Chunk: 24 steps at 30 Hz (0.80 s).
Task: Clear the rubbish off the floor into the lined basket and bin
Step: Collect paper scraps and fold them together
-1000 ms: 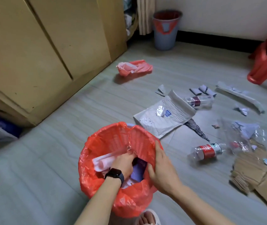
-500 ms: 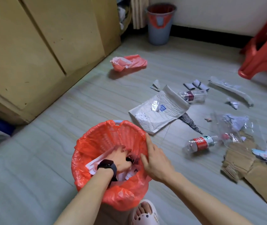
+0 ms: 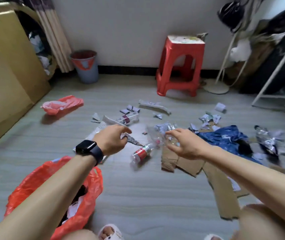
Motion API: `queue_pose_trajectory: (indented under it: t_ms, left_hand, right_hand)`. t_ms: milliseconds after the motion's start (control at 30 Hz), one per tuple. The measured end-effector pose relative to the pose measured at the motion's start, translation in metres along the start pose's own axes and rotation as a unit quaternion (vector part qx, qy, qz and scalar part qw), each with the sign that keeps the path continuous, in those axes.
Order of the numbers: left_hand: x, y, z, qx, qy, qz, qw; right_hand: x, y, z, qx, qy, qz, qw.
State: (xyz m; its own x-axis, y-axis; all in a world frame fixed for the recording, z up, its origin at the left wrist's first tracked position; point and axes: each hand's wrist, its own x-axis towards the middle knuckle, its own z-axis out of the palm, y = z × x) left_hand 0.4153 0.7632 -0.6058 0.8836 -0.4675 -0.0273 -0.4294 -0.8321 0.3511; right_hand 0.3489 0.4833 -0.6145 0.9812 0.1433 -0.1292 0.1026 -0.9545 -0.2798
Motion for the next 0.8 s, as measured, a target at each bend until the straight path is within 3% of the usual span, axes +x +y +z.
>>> queue_pose_trajectory:
  t_ms: [200, 300, 433, 633, 800]
  left_hand:
    - [0.055, 0.143, 0.022, 0.005, -0.03, 0.121, 0.992]
    - [0.076, 0.192, 0.061, -0.011, -0.066, 0.141, 0.988]
    - [0.09, 0.243, 0.139, 0.0, -0.14, 0.164, 0.977]
    - [0.102, 0.293, 0.256, 0.006, -0.264, 0.182, 0.947]
    - [0.127, 0.316, 0.35, 0.057, -0.326, 0.181, 0.926]
  right_hand:
    - [-0.104, 0.117, -0.06, 0.049, 0.118, 0.137, 0.982]
    - [-0.148, 0.168, -0.052, 0.096, 0.171, 0.202, 0.96]
    - [-0.198, 0.238, -0.006, 0.172, 0.186, 0.312, 0.916]
    - [-0.243, 0.319, 0.096, 0.221, 0.084, 0.452, 0.86]
    - [-0.246, 0.378, 0.176, 0.199, -0.023, 0.513, 0.835]
